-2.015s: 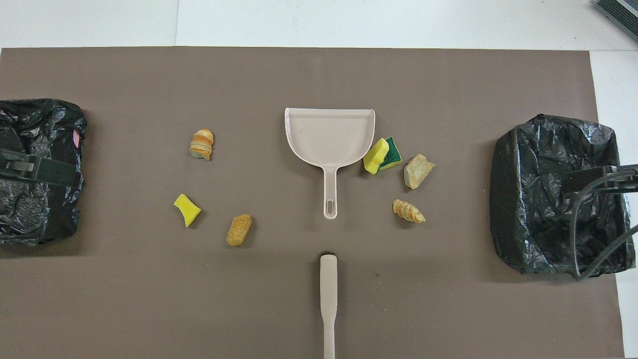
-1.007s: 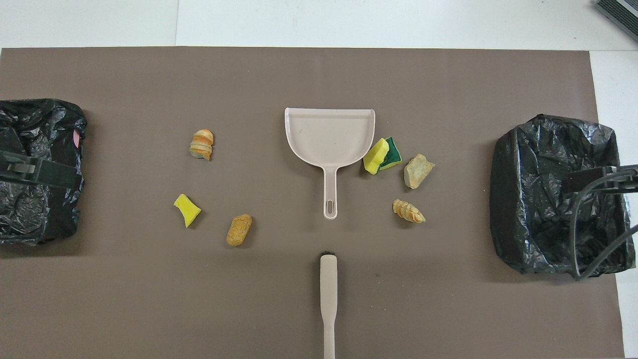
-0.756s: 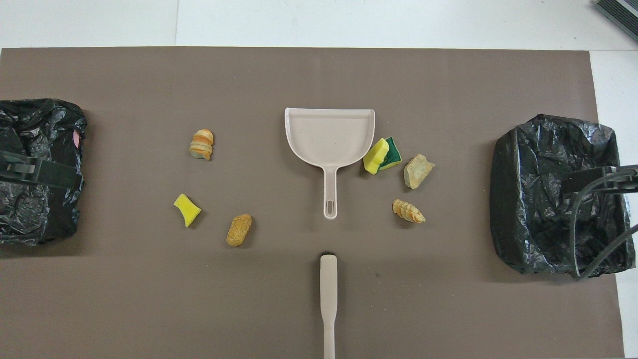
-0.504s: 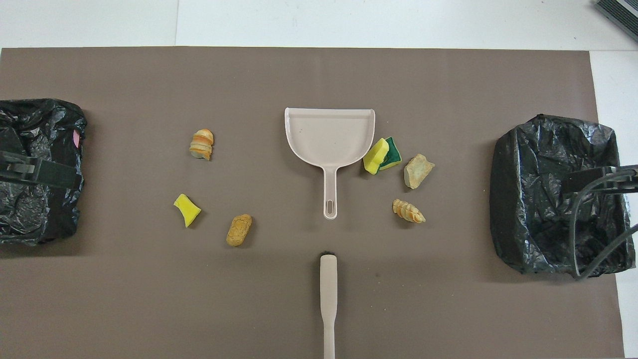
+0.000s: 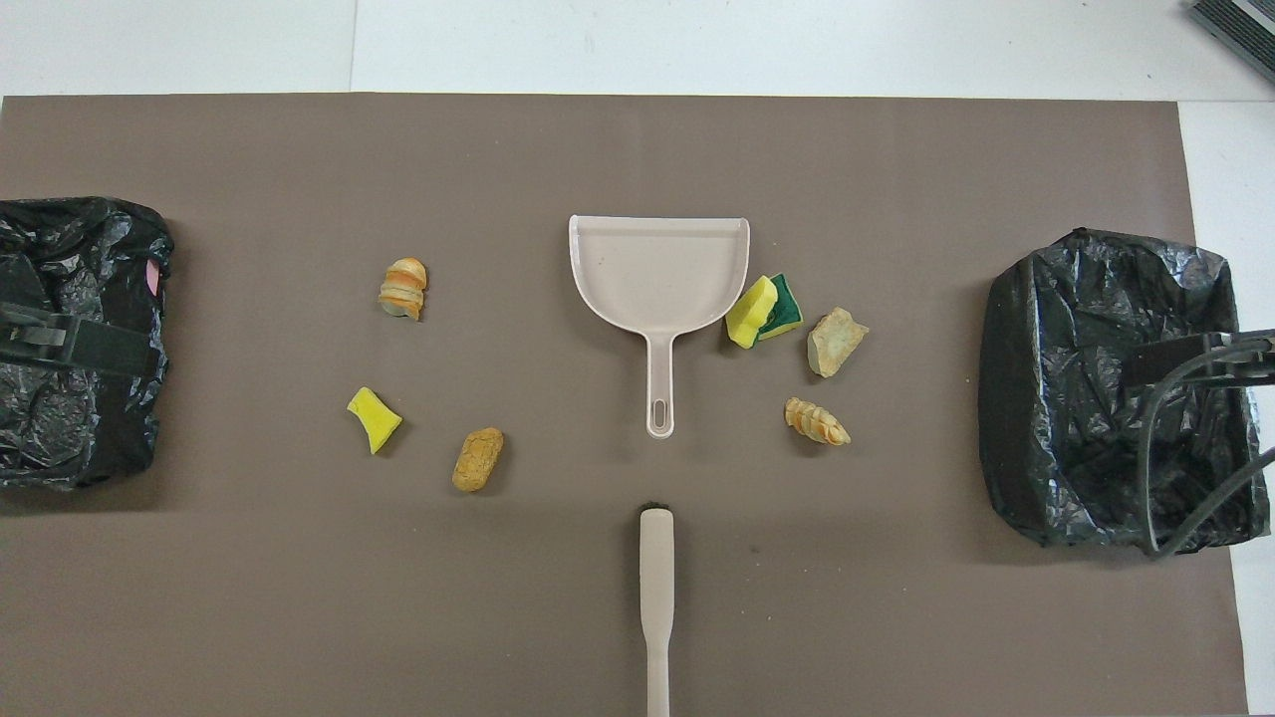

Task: Sweep and dump trash in bin

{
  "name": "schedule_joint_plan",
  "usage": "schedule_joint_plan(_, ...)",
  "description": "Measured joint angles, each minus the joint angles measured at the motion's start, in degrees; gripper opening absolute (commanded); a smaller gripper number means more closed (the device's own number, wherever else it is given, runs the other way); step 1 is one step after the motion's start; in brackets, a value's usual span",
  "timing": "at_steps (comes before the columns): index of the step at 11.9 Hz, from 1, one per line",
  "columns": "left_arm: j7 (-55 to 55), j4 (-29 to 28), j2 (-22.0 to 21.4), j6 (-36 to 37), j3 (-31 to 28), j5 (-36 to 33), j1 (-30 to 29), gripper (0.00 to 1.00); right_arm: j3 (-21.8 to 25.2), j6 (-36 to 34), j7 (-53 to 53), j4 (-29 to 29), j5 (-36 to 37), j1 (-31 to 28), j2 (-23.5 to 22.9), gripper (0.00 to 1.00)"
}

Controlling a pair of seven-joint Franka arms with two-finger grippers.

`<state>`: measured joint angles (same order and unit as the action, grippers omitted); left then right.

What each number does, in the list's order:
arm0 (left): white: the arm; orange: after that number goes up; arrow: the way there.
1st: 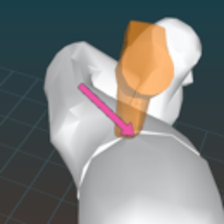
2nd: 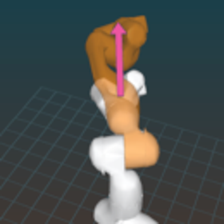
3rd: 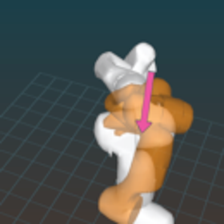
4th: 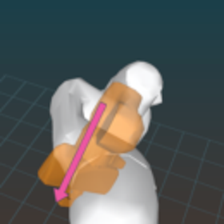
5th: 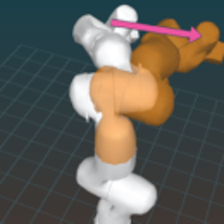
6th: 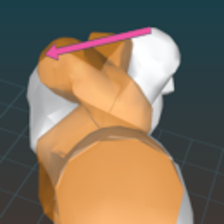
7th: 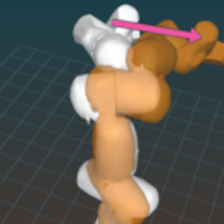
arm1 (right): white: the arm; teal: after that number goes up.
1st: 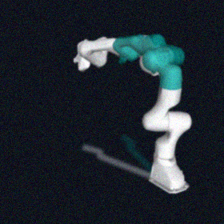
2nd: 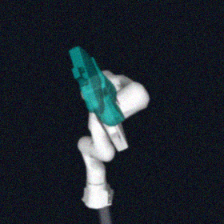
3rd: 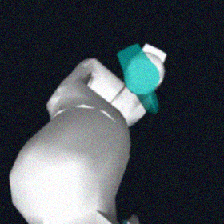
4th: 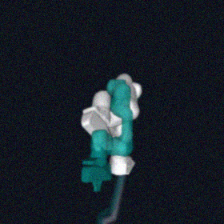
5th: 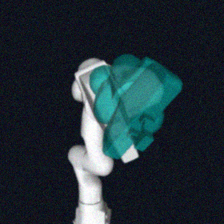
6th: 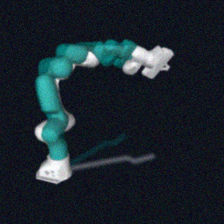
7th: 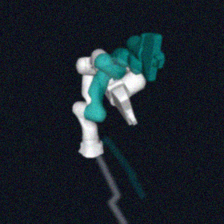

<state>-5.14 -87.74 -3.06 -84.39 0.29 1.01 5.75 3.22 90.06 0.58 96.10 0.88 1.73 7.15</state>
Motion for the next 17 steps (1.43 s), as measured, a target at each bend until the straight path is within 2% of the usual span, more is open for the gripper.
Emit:
schedule_joint_plan(5, 0.2, 0.0, 0.0, 0.6, 0.4, 0.0, 0.0, 1.00, 0.0, 0.0, 0.0, 0.0, 0.0, 0.0, 0.0, 1.00)
schedule_joint_plan(8, 3.1, -2.2, -1.2, 0.6, 3.9, 0.2, 0.1, 1.00, 0.0, 0.0, 0.0, 0.0, 0.0, 0.0, 0.0, 1.00)
schedule_joint_plan(11, 7.5, -9.2, -4.1, -0.7, 11.5, 0.8, 0.4, 1.00, 0.0, 0.0, 0.0, 0.1, 0.0, 0.0, 0.0, 1.00)
schedule_joint_plan(17, 20.2, -25.4, -9.6, -13.0, 27.6, 8.6, 0.6, 1.00, 0.0, -0.1, 0.0, 1.1, 0.0, 0.1, 0.0, 1.00)
